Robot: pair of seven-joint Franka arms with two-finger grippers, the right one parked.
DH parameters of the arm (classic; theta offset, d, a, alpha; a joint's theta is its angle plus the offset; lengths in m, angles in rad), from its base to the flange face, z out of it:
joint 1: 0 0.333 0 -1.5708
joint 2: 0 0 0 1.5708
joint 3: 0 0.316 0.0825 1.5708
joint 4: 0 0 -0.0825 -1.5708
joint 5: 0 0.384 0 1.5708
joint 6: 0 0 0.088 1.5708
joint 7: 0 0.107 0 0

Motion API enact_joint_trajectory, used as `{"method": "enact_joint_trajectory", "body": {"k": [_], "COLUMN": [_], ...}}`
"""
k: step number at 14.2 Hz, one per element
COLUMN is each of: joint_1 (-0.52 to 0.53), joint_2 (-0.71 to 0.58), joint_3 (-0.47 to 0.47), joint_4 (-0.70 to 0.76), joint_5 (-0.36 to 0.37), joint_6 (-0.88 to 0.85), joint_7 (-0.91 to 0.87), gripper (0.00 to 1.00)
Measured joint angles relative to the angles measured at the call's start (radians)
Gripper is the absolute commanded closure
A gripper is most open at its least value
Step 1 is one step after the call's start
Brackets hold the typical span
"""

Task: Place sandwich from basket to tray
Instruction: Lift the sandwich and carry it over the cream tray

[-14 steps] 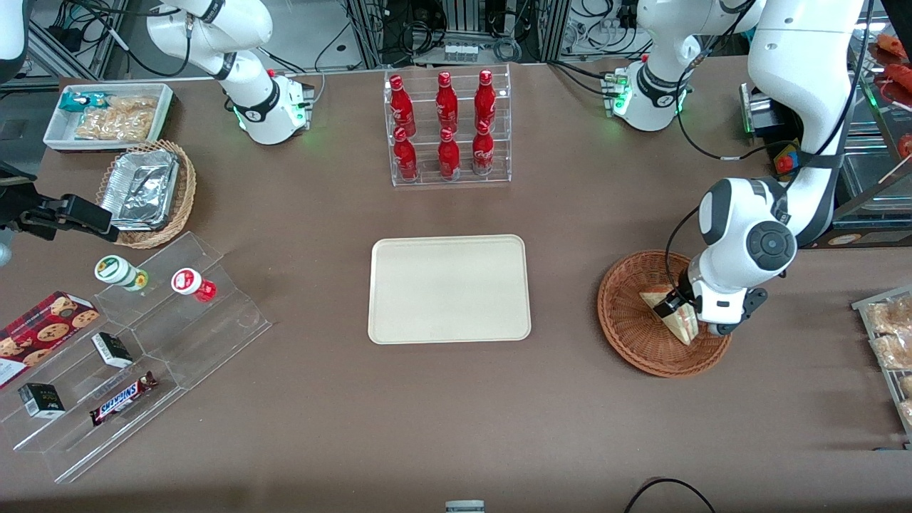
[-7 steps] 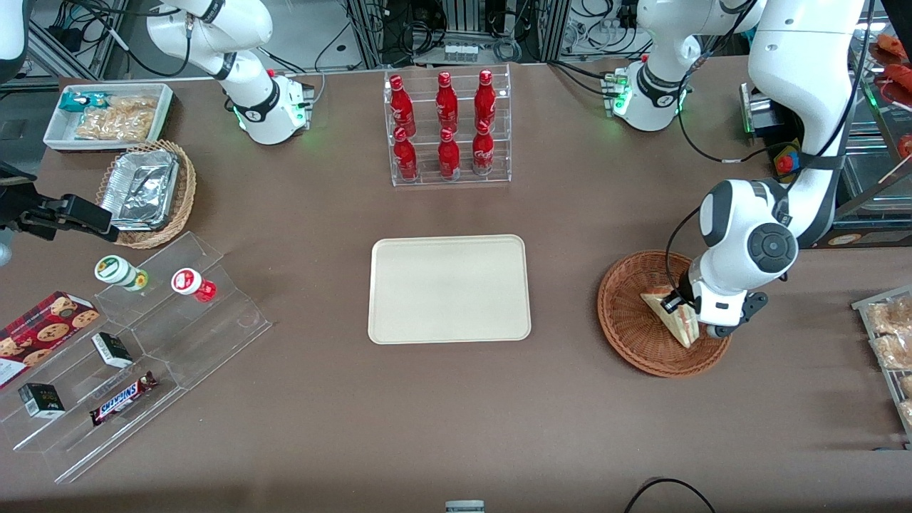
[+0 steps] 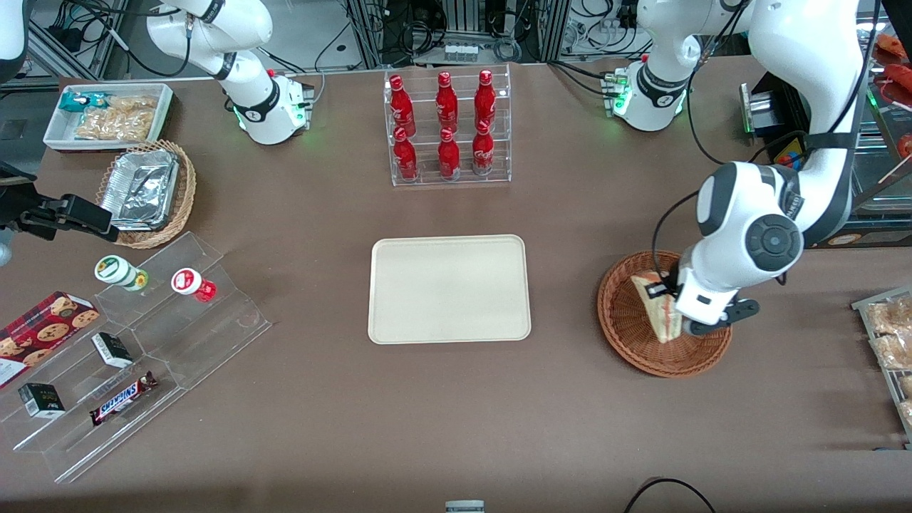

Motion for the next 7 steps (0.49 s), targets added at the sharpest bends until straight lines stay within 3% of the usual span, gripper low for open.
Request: {"method": "enact_joint_trajectory", "body": {"k": [7], "joint_1": [-0.212], "joint_2": [0.174], "joint_3": [-0.035], "joint_4": [0.212], "joint_5": [0.0], "joint_6": [-0.048], "joint_7": [-0.095], "gripper": [0.87]}}
